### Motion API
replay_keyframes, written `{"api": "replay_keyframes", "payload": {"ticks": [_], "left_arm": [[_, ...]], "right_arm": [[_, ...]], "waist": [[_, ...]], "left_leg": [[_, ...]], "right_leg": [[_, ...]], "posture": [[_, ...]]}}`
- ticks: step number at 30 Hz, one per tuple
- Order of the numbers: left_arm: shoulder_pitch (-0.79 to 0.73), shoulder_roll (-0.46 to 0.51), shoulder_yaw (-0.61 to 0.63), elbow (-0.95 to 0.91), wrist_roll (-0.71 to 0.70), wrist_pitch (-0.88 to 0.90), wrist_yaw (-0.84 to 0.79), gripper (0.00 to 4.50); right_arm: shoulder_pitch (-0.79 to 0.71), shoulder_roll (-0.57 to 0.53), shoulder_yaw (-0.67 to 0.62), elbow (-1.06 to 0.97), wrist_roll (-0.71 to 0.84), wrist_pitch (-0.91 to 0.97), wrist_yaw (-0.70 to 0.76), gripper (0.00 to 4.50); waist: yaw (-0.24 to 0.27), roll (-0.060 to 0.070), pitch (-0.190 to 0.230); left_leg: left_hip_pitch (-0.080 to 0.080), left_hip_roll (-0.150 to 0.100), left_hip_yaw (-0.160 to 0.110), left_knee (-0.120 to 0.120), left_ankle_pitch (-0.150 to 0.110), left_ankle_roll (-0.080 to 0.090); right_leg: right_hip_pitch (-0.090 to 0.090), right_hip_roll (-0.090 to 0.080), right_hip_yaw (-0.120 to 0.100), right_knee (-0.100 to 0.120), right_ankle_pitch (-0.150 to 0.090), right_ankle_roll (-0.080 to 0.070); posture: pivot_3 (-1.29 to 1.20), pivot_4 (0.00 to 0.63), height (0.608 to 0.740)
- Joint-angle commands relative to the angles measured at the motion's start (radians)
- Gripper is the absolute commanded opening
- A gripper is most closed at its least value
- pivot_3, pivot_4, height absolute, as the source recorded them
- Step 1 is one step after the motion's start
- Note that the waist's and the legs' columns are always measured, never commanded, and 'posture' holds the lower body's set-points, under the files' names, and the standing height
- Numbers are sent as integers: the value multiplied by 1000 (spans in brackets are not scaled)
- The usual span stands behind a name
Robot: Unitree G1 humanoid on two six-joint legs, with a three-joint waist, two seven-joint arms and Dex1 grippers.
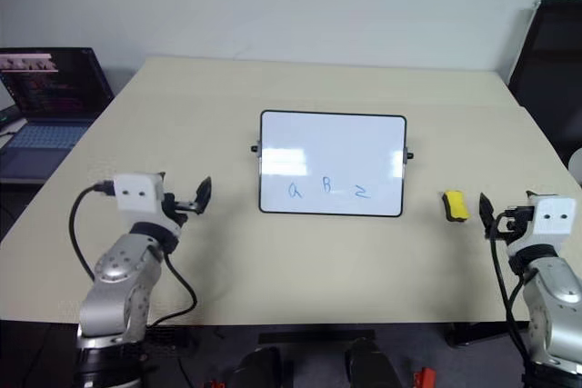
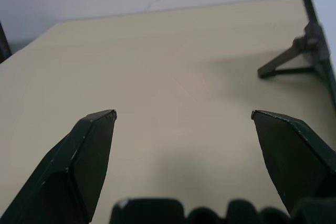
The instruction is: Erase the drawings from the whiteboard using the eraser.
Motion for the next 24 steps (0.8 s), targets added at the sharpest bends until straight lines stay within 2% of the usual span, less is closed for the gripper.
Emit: {"api": "replay_keyframes", "payload": {"ticks": [1, 6, 12, 17, 21, 24], "left_arm": [[-15, 3, -13, 5, 29, -29, 5, 4500], [-28, 2, -30, -6, 7, -31, -38, 4500], [-120, 80, -40, 16, -66, -49, -221, 4500], [-219, 158, -76, 24, -163, 22, -413, 4500], [-262, 208, -106, 39, -203, 26, -541, 4500], [-357, 230, -194, 35, -270, 91, -707, 4500]], "right_arm": [[-25, -28, -22, -5, -3, 1, -4, 4449], [-21, -10, -22, -64, 14, 22, -14, 4449], [-51, -38, -10, -197, 70, 140, -4, 4449], [-32, -83, 47, -328, 161, 305, 61, 4449], [-33, -72, 81, -405, 182, 388, 25, 4449], [-75, -84, 103, -435, 175, 532, -52, 4449]], "waist": [[0, 0, 0], [0, 0, 0], [0, 1, 1], [0, 1, 1], [-1, 1, 1], [0, 1, 1]], "left_leg": [[0, 0, 0, 0, 0, 0], [0, 0, 0, 1, 0, 0], [-1, 0, 0, 1, 0, 0], [-1, 0, 0, 0, 0, 0], [-1, 0, 0, -2, 0, 0], [-1, 0, 0, -2, 0, 0]], "right_leg": [[0, 0, 0, 0, 0, 0], [0, 0, 0, 0, 0, 0], [-1, 0, 0, 0, 0, 0], [0, 0, 0, -1, 0, 0], [-1, 0, 0, -2, 0, -1], [-1, 0, -1, -3, 0, -1]], "posture": [[0, 150, 740], [0, 150, 740], [0, 150, 740], [0, 150, 740], [0, 150, 740], [0, 150, 740]]}}
